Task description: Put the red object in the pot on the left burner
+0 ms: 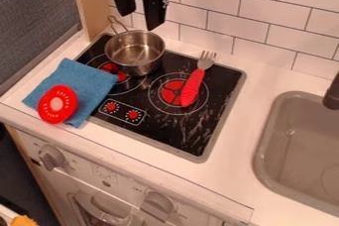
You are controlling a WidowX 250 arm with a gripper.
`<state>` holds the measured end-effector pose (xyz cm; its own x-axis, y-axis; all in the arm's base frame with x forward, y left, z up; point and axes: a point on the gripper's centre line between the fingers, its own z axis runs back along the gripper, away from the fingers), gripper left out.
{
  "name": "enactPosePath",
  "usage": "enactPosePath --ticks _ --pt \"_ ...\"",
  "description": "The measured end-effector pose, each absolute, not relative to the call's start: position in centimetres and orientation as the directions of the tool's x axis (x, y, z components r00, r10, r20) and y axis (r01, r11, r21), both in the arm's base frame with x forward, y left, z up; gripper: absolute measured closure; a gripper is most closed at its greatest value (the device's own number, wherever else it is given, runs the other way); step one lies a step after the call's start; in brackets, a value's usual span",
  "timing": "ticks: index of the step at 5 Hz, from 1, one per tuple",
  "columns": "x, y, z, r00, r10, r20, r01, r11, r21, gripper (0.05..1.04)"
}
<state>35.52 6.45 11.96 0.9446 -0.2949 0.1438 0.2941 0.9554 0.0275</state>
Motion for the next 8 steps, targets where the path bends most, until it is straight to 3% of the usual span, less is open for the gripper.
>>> enactPosePath --ticks 2,4,6,8 --pt "33.7 6.6 9.5 0.951 -0.303 0.062 0.305 0.952 -0.021 0.084" --pt "27.3 12.1 11.4 0.965 -0.245 0.095 0.244 0.97 0.021 0.084" --pt "24.9 14.1 6.7 0.96 -0.257 0.109 0.252 0.966 0.057 0.084" --pt "24.2 14.4 2.3 0.969 -0.24 0.063 0.236 0.969 0.067 0.084"
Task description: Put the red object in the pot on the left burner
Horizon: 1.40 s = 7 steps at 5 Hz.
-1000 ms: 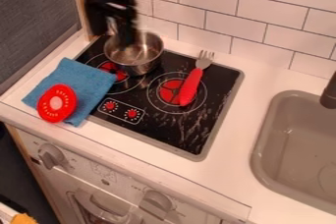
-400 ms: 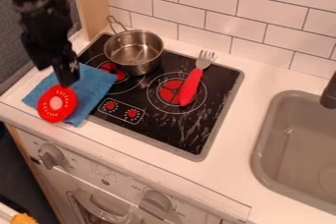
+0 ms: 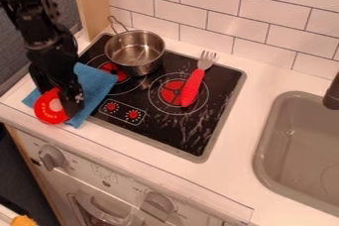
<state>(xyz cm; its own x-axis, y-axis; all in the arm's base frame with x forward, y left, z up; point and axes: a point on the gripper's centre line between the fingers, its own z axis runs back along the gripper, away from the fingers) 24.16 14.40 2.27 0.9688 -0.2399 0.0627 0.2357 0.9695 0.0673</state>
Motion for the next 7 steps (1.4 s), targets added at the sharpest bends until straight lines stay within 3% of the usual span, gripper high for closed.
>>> enactPosePath --ticks 1,2,3,4,5,6,7 --pt "24.1 14.4 1.5 0.972 -0.23 0.049 0.226 0.972 0.066 0.152" --pt "24.2 14.4 1.5 0.971 -0.234 0.051 0.231 0.971 0.064 0.292" --pt "25.0 13.5 4.1 0.967 -0.24 0.086 0.237 0.971 0.039 0.473" --pt "27.7 12.8 9.2 0.956 -0.198 0.215 0.201 0.979 0.007 0.739" --pt "31.4 12.2 13.0 0.946 -0.167 0.278 0.187 0.981 -0.045 0.955" --pt "34.9 12.2 10.3 0.964 -0.16 0.211 0.176 0.982 -0.062 1.027" --pt "33.5 12.2 8.8 0.968 -0.192 0.159 0.201 0.979 -0.043 1.007"
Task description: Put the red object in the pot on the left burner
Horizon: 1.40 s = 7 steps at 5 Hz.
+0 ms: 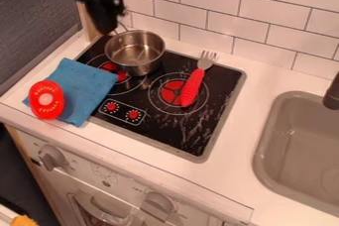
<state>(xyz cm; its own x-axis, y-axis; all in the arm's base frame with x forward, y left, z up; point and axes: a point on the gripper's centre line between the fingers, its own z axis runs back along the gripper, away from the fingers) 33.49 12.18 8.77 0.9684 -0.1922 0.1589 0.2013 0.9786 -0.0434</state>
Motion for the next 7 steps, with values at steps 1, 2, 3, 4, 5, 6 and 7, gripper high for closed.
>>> enactPosePath --ticks 1,2,3,4,5,6,7 --pt "29.5 13.2 9.7 0.971 -0.177 0.158 0.181 0.983 -0.014 0.858" --pt "26.9 14.6 9.5 0.977 -0.159 0.141 0.161 0.987 -0.004 0.621" --pt "26.1 16.0 8.6 0.982 -0.147 0.117 0.144 0.989 0.033 0.277" --pt "26.0 16.8 6.2 0.99 -0.129 0.064 0.127 0.991 0.034 0.078" --pt "25.9 17.4 5.3 0.992 -0.119 0.037 0.117 0.992 0.054 0.078" --pt "24.6 17.6 4.3 0.994 -0.112 0.003 0.112 0.992 0.058 0.083" --pt "22.8 16.8 3.1 0.991 -0.124 -0.047 0.125 0.992 0.031 0.083"
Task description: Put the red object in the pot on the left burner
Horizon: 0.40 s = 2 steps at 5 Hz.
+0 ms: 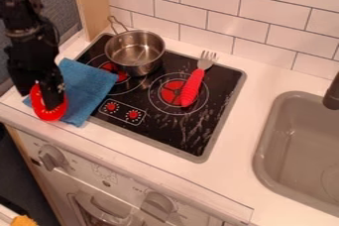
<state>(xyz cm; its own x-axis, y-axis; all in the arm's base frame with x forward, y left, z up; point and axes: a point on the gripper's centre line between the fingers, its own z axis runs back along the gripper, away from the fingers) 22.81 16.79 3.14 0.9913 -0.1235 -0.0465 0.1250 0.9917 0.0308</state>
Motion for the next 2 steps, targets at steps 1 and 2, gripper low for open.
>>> enactPosePath --ticks 1,2 --pt "21.63 16.11 3.09 0.989 -0.134 -0.059 0.136 0.99 0.028 0.083" --pt "20.95 16.08 2.52 0.988 -0.134 -0.074 0.137 0.989 0.045 0.083"
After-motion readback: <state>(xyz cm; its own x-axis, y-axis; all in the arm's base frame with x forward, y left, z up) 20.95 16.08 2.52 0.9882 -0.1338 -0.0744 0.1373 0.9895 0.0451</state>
